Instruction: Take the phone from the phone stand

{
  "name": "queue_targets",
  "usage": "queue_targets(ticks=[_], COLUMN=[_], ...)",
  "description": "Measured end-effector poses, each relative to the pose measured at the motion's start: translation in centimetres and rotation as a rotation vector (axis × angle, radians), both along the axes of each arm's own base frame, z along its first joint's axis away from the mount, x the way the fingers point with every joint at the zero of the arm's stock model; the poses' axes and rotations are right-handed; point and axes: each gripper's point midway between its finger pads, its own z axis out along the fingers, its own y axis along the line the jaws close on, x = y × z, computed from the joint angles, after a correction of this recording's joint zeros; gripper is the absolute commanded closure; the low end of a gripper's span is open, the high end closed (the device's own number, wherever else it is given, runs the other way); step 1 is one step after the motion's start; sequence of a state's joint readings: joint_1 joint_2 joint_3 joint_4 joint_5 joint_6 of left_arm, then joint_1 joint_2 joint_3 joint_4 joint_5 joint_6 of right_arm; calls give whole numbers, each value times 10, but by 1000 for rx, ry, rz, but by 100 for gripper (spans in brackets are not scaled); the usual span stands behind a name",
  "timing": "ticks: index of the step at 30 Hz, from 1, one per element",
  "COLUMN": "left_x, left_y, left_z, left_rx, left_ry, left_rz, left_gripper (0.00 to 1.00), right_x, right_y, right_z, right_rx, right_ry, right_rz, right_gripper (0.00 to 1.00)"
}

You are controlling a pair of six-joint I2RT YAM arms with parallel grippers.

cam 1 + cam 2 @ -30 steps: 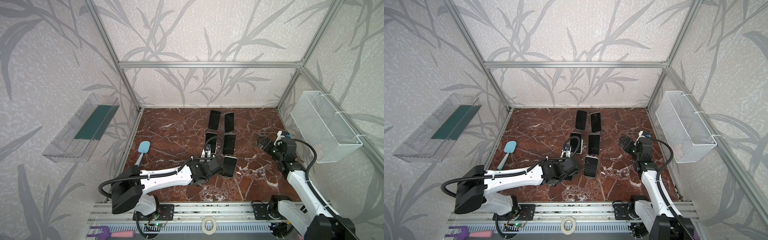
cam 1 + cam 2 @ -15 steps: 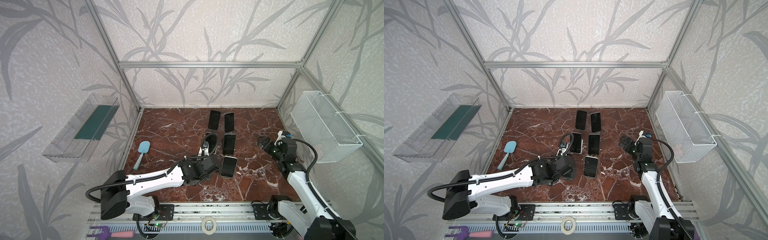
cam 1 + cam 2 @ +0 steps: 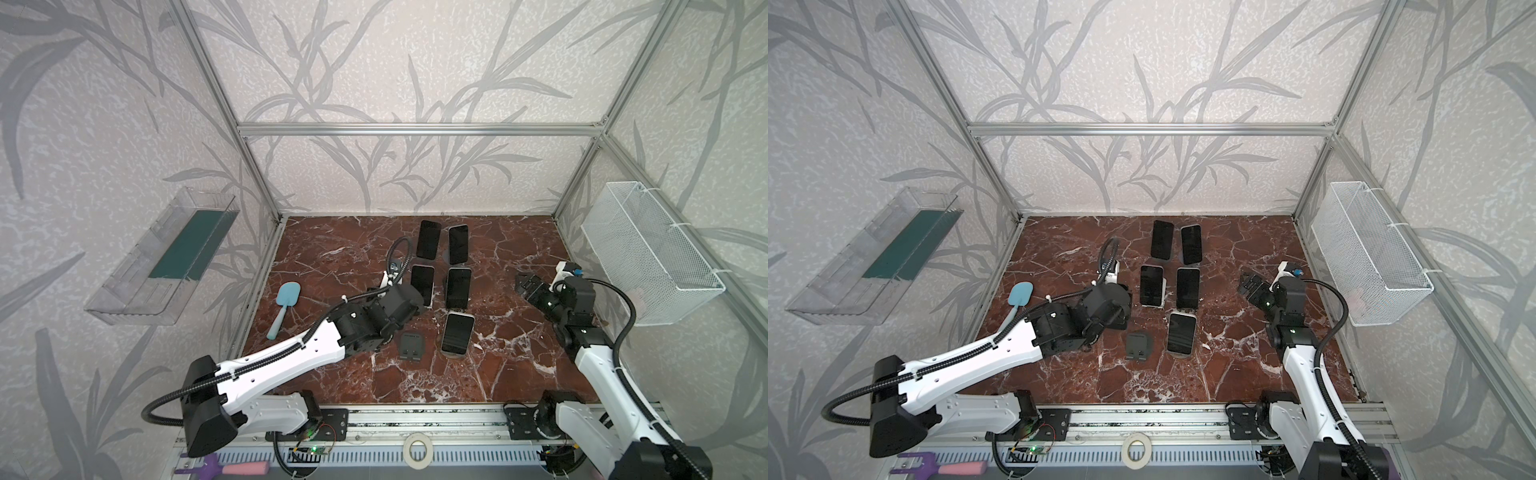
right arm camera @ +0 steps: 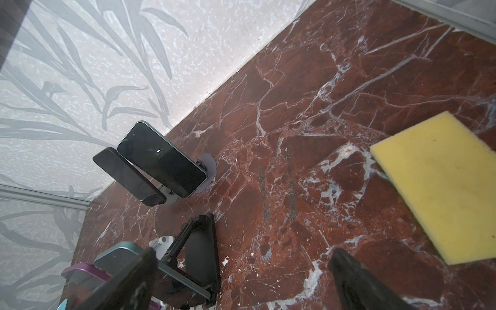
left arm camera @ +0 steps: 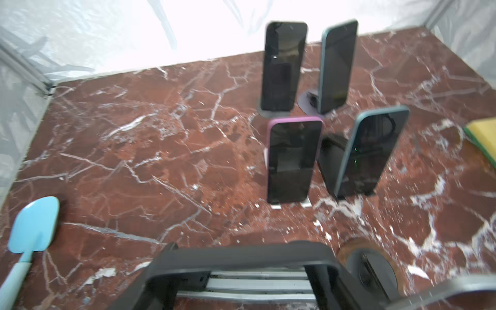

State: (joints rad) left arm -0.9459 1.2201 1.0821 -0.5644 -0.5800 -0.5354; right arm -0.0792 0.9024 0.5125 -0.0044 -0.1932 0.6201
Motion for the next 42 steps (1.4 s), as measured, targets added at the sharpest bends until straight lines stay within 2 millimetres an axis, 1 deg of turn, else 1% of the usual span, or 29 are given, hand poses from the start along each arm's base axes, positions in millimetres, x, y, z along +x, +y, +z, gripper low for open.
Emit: queue_targets(ticks=[3, 5, 7, 9, 11, 13, 15, 18, 22, 25, 27, 31, 35, 39, 41, 42], left_x=[14, 23, 32, 42, 56, 69, 82, 102, 126, 143, 156, 180, 207, 230, 241, 246], left_y=[15, 25, 35, 42, 52, 61, 69, 80, 92, 101, 108, 122, 134, 138, 138, 136], left_z=[11, 12, 11, 10, 9, 8, 6, 0, -13, -29, -38, -51, -55, -67, -79, -89], left_rx=[-3, 8, 24, 29, 24, 18, 8, -12, -37, -52, -61, -75, -101, -126, -137, -137], left_ry=[-5, -5, 0, 11, 19, 26, 33, 54, 93, 136, 160, 192, 201, 222, 241, 260], left_rz=[27, 41, 54, 63, 88, 114, 135, 166, 197, 218, 235, 269, 292, 293, 289, 285], left_gripper=[44, 44, 44, 44, 44, 44, 44, 44, 44, 44, 43, 43, 44, 45, 45, 45], right_x=[0, -1, -2, -4, -5, -6, -6, -9, -15, -17, -18, -24, -25, -25, -25, -26], right_y=[2, 3, 4, 4, 5, 7, 9, 16, 34, 45, 43, 31, 26, 30, 39, 44], right_z=[0, -1, 2, 8, 14, 17, 16, 6, -14, -15, -13, -15, -15, -15, -16, -18], right_rx=[5, 7, 8, 7, 7, 10, 25, 64, 81, 58, 47, 35, 25, 27, 18, 9], right_ry=[-1, 1, -6, -28, -49, -57, -55, -41, 3, 4, -14, -36, -38, -37, -35, -32], right_rz=[8, 13, 18, 19, 22, 30, 37, 49, 69, 80, 60, -6, -31, -23, 3, 19], right_gripper=[0, 0, 0, 0, 0, 0, 1, 3, 3, 3, 4, 3, 4, 4, 4, 4])
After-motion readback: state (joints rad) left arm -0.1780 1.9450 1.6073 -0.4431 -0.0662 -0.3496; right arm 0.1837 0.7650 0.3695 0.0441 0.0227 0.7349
